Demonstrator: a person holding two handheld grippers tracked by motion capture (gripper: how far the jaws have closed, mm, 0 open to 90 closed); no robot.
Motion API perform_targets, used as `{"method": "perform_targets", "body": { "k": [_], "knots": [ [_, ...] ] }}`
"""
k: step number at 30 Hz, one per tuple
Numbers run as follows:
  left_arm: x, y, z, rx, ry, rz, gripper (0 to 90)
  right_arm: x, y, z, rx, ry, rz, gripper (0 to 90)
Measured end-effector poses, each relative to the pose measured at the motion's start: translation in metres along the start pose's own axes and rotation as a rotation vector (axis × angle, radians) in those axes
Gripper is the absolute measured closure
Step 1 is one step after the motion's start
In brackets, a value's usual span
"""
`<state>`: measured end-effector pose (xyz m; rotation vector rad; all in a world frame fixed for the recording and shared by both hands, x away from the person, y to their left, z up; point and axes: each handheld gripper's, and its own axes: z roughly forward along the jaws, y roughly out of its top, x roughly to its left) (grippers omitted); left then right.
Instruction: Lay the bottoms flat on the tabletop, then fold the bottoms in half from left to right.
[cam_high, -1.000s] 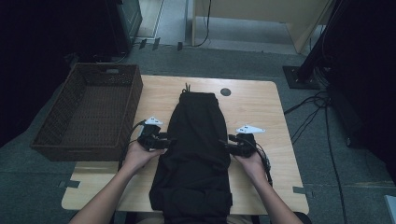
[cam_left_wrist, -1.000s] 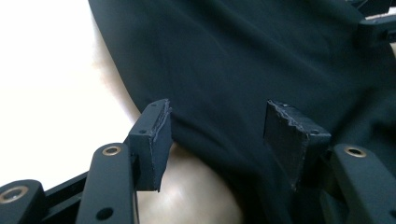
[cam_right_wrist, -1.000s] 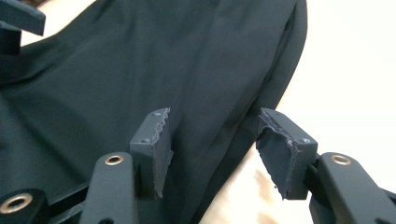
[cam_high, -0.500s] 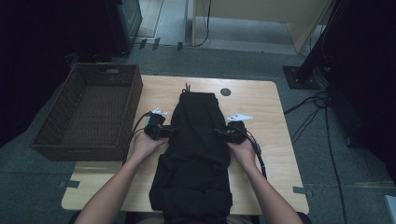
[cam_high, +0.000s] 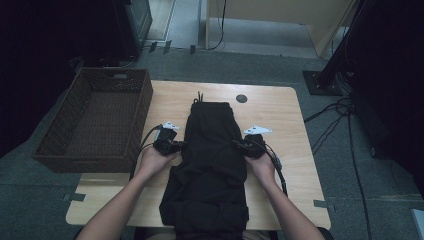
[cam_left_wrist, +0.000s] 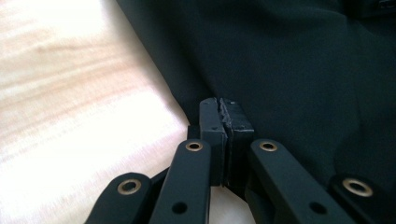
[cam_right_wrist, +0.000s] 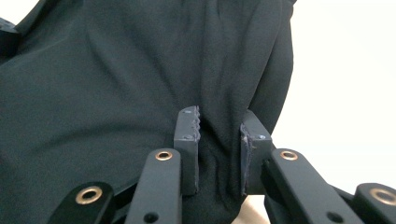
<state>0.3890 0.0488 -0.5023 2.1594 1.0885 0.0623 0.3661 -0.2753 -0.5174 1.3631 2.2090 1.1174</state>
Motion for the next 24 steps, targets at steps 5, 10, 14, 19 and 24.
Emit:
{"method": "perform_targets", "body": {
  "k": [5,10,14,19,24],
  "knots": [
    [0.003,0.005,-0.001,-0.030,0.009,-0.016,62.1,-0.004,0.004,-0.004,-0.003,0.023,0.000,55.9],
    [0.012,0.020,0.004,-0.057,0.016,-0.042,46.4,-0.019,0.021,0.001,-0.026,0.042,0.027,45.7],
    [0.017,0.036,0.013,-0.044,0.023,-0.032,43.1,-0.028,0.031,0.012,-0.024,0.058,0.050,40.3],
    [0.024,0.050,0.026,-0.034,0.034,-0.029,41.1,-0.035,0.044,0.030,-0.014,0.065,0.061,37.4],
    [0.030,0.055,0.036,-0.037,0.032,-0.040,40.1,-0.035,0.052,0.047,0.021,0.065,0.058,37.0]
  ]
}}
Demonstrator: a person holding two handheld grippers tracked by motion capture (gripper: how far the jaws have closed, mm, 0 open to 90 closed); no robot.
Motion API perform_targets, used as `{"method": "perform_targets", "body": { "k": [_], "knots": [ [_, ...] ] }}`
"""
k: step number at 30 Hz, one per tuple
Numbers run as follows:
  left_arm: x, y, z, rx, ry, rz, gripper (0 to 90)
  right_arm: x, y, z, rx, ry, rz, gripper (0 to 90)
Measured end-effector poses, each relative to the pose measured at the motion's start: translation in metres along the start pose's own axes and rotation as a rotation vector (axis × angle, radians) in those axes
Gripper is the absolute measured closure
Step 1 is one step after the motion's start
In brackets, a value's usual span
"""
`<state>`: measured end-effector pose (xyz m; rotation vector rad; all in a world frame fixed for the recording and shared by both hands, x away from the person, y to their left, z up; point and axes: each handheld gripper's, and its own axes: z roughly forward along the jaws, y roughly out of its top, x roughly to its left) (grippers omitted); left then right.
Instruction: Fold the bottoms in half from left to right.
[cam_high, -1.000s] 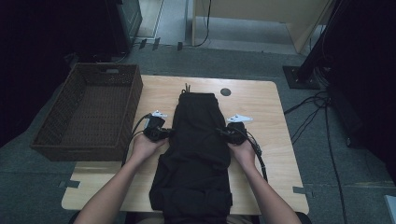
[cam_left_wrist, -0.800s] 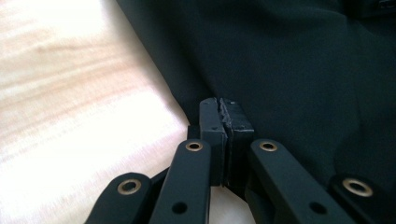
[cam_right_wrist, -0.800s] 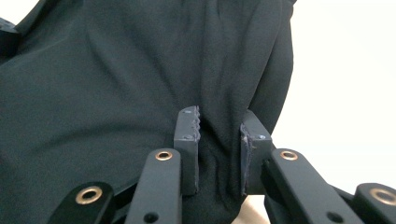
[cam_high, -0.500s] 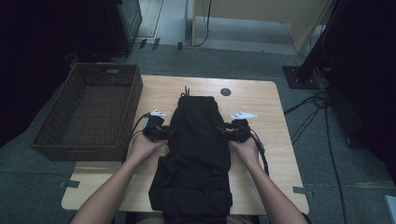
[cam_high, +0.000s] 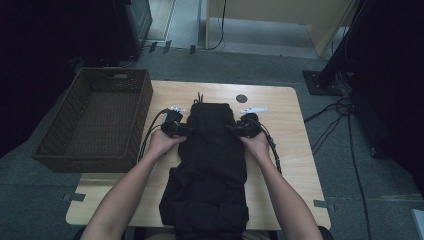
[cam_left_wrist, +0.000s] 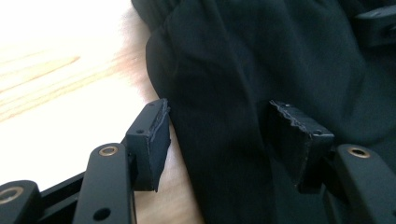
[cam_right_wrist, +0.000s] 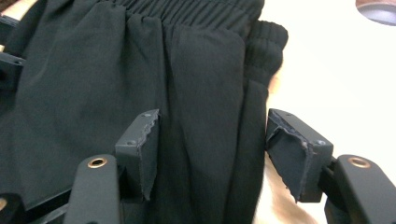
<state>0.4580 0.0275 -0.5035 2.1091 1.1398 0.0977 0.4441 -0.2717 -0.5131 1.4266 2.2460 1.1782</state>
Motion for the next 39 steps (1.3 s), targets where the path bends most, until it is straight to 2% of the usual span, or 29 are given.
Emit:
{"method": "perform_targets", "body": {
  "k": [3,7,8,9,10,12,14,15,16,17,18,19,20,22,24,25,26,27,28,29,31,34,38,39],
  "knots": [
    [-0.001,0.002,0.003,-0.006,-0.006,0.004,39.9,0.002,0.002,0.008,0.015,-0.007,-0.011,37.2],
    [-0.003,0.004,0.006,-0.011,0.007,0.024,42.1,0.005,0.002,0.011,-0.008,-0.039,-0.029,41.1],
    [-0.003,0.004,0.006,-0.011,0.007,0.024,45.1,0.005,0.002,0.011,-0.008,-0.039,-0.029,41.1],
    [-0.003,0.004,0.007,-0.013,-0.005,0.028,53.1,0.007,-0.001,0.013,-0.035,-0.054,-0.037,49.4],
    [-0.003,0.003,0.008,-0.017,-0.009,0.027,56.7,0.008,-0.002,0.013,-0.045,-0.059,-0.044,51.5],
    [-0.003,0.003,0.008,-0.014,-0.008,0.032,73.6,0.010,-0.002,0.014,-0.045,-0.062,-0.060,63.0],
    [-0.002,0.004,0.010,-0.006,-0.004,0.030,83.2,0.009,-0.001,0.015,-0.045,-0.048,-0.053,73.3],
    [0.000,0.006,0.011,-0.002,-0.009,0.021,86.5,0.009,0.000,0.015,-0.034,-0.030,-0.030,78.3],
    [0.000,0.006,0.011,-0.002,-0.009,0.021,87.5,0.009,0.000,0.015,-0.034,-0.030,-0.030,78.3],
    [0.002,0.009,0.011,0.004,-0.007,0.002,87.5,0.007,0.002,0.015,-0.021,-0.008,-0.007,82.1],
    [0.006,0.017,0.008,-0.007,0.002,-0.021,88.3,0.000,0.011,0.015,0.016,0.026,0.083,85.3],
    [0.006,0.017,0.008,-0.007,0.002,-0.021,88.4,-0.003,0.015,0.016,0.028,0.031,0.093,85.5],
    [0.009,0.030,0.003,-0.034,0.005,-0.043,88.4,-0.007,0.022,0.015,0.038,0.039,0.110,85.7],
    [0.009,0.049,-0.006,-0.058,0.013,-0.037,88.3,-0.012,0.041,0.010,0.025,0.039,0.140,86.2],
    [0.008,0.070,-0.019,-0.124,0.039,-0.018,88.2,-0.013,0.067,0.001,-0.007,0.033,0.128,86.2],
    [0.007,0.079,-0.026,-0.173,0.054,-0.014,88.2,-0.011,0.081,-0.005,-0.037,0.022,0.103,86.2],
    [0.007,0.085,-0.033,-0.215,0.061,-0.010,88.1,-0.008,0.095,-0.012,-0.092,0.010,0.076,86.1],
    [0.008,0.090,-0.037,-0.234,0.055,-0.012,88.0,-0.005,0.106,-0.020,-0.144,-0.006,0.049,86.0],
    [0.009,0.092,-0.040,-0.232,0.040,-0.020,87.9,-0.003,0.114,-0.025,-0.177,-0.018,0.045,85.9],
    [0.010,0.091,-0.043,-0.228,0.028,-0.025,87.9,-0.002,0.119,-0.028,-0.186,-0.021,0.050,85.7],
    [0.011,0.085,-0.047,-0.227,0.010,-0.025,87.9,0.001,0.121,-0.030,-0.157,-0.011,0.062,85.6],
    [0.006,0.070,-0.052,-0.218,-0.011,-0.006,87.9,0.008,0.105,-0.030,-0.133,-0.005,0.023,85.6],
    [-0.004,0.047,-0.061,-0.200,-0.034,0.019,87.8,0.018,0.083,-0.039,-0.130,0.020,0.019,84.9],
    [-0.004,0.047,-0.061,-0.200,-0.034,0.019,87.8,0.018,0.083,-0.039,-0.130,0.020,0.019,84.9]
  ]
}}
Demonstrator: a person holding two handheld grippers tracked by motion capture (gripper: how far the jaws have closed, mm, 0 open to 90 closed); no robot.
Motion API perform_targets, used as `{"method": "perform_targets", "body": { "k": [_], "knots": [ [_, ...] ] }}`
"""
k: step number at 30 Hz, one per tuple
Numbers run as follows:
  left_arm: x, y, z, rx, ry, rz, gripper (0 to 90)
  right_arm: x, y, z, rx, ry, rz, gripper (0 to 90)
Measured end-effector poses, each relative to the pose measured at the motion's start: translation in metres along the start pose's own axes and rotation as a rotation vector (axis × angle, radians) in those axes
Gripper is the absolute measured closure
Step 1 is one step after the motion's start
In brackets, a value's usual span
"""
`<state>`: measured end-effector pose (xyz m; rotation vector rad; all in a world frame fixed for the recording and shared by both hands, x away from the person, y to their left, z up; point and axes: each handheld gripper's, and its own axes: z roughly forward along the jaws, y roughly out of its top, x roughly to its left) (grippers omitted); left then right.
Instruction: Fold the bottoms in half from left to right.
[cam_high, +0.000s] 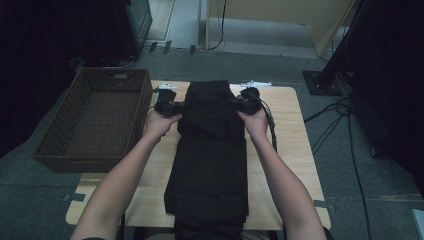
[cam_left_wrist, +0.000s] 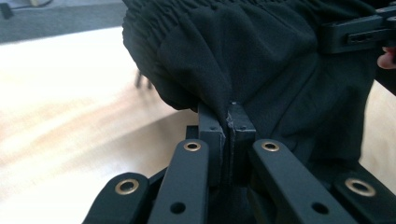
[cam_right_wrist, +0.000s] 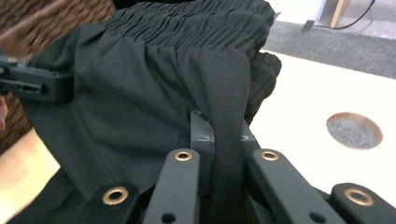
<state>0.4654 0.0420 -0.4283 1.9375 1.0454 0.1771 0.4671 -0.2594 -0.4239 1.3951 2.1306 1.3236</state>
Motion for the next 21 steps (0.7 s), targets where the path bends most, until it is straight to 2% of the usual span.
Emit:
{"method": "perform_targets", "body": {
  "k": [1,3,10,11,16,19,21],
  "knots": [
    [-0.004,-0.007,-0.004,0.006,-0.009,0.011,87.8,0.007,-0.011,-0.008,0.016,0.015,-0.018,84.3],
    [-0.014,-0.022,-0.013,0.027,-0.029,0.040,87.8,0.013,-0.021,-0.016,0.036,0.023,-0.027,84.0],
    [-0.030,-0.067,-0.023,0.098,-0.078,0.046,87.5,0.032,-0.068,-0.040,0.056,0.092,-0.024,84.1],
    [-0.032,-0.073,-0.024,0.106,-0.082,0.044,87.4,0.034,-0.074,-0.042,0.064,0.102,-0.021,84.1],
    [-0.044,-0.100,-0.031,0.154,-0.081,0.099,86.5,0.046,-0.103,-0.051,0.100,0.143,-0.027,84.1],
    [-0.048,-0.115,-0.032,0.181,-0.092,0.102,86.1,0.053,-0.123,-0.054,0.136,0.150,-0.043,83.9],
    [-0.049,-0.122,-0.031,0.199,-0.097,0.112,85.8,0.056,-0.136,-0.054,0.165,0.139,-0.070,83.8]
  ]
}}
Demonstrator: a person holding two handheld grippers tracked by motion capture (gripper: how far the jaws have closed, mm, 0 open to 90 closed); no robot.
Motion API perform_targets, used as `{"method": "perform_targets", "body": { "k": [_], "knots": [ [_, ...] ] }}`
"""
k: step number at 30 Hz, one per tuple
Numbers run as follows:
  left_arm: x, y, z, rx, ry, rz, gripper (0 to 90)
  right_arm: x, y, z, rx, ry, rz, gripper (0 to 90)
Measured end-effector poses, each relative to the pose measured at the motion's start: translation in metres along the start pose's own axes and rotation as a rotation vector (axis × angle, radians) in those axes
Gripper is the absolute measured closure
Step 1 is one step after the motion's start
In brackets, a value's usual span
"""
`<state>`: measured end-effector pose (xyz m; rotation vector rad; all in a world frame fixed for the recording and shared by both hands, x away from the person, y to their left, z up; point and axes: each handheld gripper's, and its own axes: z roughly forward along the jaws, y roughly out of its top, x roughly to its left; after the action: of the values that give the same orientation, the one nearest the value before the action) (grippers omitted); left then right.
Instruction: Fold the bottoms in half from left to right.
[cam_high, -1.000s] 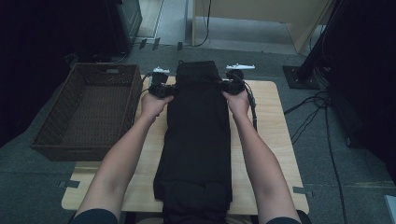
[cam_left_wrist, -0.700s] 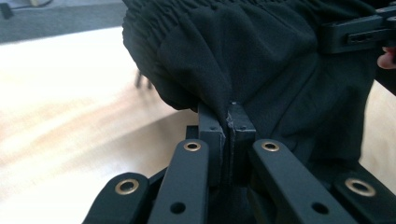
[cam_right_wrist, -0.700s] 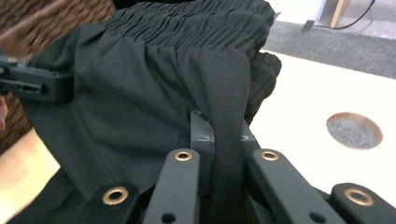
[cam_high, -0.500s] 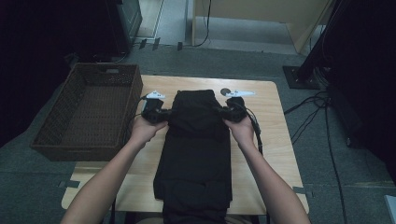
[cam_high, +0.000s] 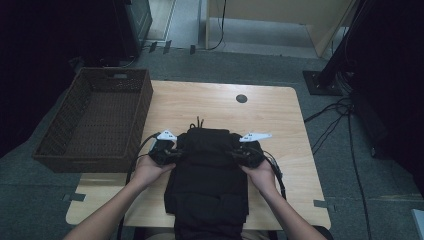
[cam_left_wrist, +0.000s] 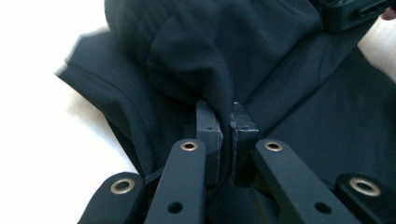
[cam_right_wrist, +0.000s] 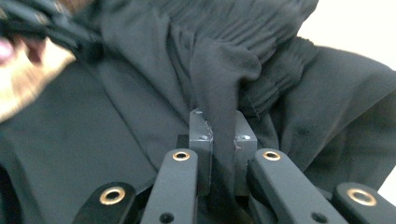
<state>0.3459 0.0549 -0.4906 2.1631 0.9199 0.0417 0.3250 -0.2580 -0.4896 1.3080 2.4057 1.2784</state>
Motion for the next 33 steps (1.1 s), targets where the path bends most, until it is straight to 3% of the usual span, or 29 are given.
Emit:
{"method": "perform_targets", "body": {
  "k": [4,10,14,19,20,21,22,26,30,33],
  "knots": [
    [-0.002,-0.007,0.007,0.026,0.005,0.002,85.7,-0.002,-0.017,0.005,0.050,0.011,0.012,83.1],
    [0.000,-0.004,0.014,0.021,0.022,0.003,85.9,-0.005,-0.022,0.009,0.047,0.013,0.020,83.9],
    [0.014,0.018,0.027,0.022,0.073,-0.003,85.6,-0.018,-0.010,0.017,0.029,-0.026,0.018,84.0],
    [0.042,0.049,0.048,-0.008,0.129,-0.061,85.2,-0.045,0.016,0.036,0.001,-0.083,0.025,83.7],
    [0.042,0.049,0.048,-0.008,0.129,-0.061,85.0,-0.045,0.016,0.036,0.001,-0.083,0.025,83.7],
    [0.049,0.056,0.053,-0.016,0.144,-0.073,84.8,-0.058,0.029,0.045,-0.012,-0.105,0.029,83.5],
    [0.057,0.067,0.060,-0.023,0.167,-0.091,84.8,-0.062,0.033,0.049,-0.018,-0.116,0.026,83.4],
    [0.069,0.088,0.073,-0.010,0.234,-0.088,84.7,-0.077,0.055,0.064,-0.016,-0.182,0.010,82.6],
    [0.077,0.096,0.080,-0.030,0.280,-0.104,84.6,-0.085,0.070,0.077,-0.016,-0.240,0.016,82.1],
    [0.080,0.098,0.079,-0.046,0.270,-0.145,84.8,-0.088,0.074,0.081,-0.030,-0.245,0.052,82.4]
  ]
}}
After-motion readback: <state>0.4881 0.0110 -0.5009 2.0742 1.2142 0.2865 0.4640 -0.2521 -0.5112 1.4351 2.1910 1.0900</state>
